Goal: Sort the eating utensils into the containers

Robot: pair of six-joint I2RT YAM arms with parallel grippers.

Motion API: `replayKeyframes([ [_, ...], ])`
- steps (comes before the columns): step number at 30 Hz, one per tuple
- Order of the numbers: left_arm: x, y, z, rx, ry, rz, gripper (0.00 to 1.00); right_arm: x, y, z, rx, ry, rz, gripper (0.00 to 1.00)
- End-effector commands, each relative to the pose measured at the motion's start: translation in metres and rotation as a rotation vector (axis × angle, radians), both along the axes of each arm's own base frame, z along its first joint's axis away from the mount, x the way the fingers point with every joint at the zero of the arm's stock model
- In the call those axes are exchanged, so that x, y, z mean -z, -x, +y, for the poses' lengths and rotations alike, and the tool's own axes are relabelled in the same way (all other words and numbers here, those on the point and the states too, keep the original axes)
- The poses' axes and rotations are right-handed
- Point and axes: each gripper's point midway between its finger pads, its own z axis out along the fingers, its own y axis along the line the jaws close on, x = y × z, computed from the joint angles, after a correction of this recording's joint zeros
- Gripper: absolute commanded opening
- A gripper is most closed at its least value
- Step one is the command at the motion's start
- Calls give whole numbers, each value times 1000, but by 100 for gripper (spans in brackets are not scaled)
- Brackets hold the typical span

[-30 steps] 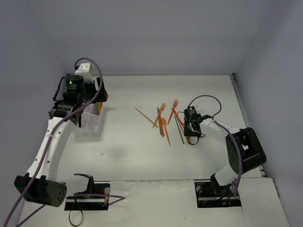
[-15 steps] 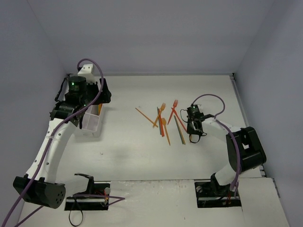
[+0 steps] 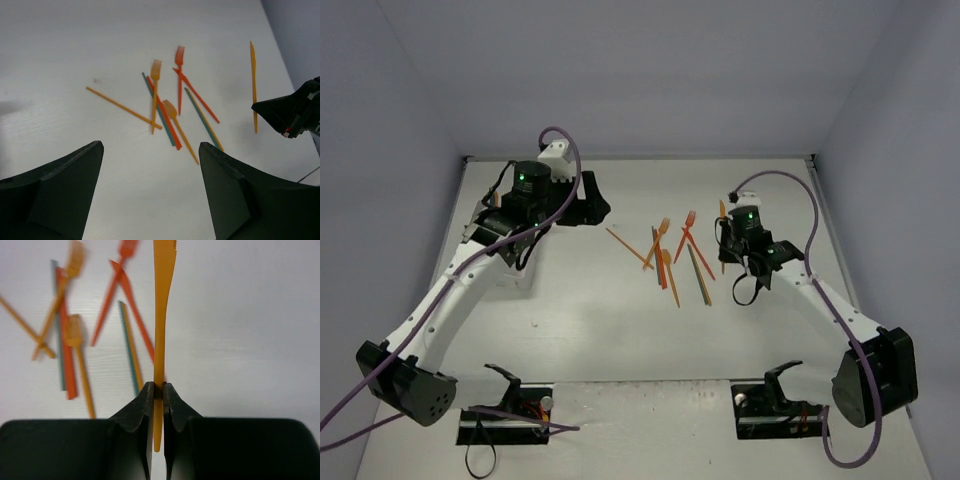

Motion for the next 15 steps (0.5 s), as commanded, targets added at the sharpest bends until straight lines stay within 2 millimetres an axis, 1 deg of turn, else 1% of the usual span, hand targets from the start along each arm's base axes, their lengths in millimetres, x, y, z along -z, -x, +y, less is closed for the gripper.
replayKeyframes([
  [1, -56, -5, -58, 105, 196, -121, 75, -71, -1, 54, -200, -71, -172, 0],
  [4, -62, -3, -82, 153, 225, -133, 75, -97, 9, 89, -312, -111, -226, 0],
  [7, -69, -3, -103, 184, 259, -154, 75, -124, 16, 108, -381, -167, -279, 0],
  [9, -73, -2, -113, 196, 285, -174, 75, -136, 19, 117, -417, -197, -298, 0],
  [10, -70, -1, -117, 199, 290, -170, 75, -141, 19, 120, -425, -206, -308, 0],
  [12, -72, -1, -122, 199, 305, -186, 75, -148, 22, 126, -447, -227, -320, 0],
  [15, -68, -3, -128, 196, 300, -180, 74, -155, 25, 133, -473, -248, -332, 0],
])
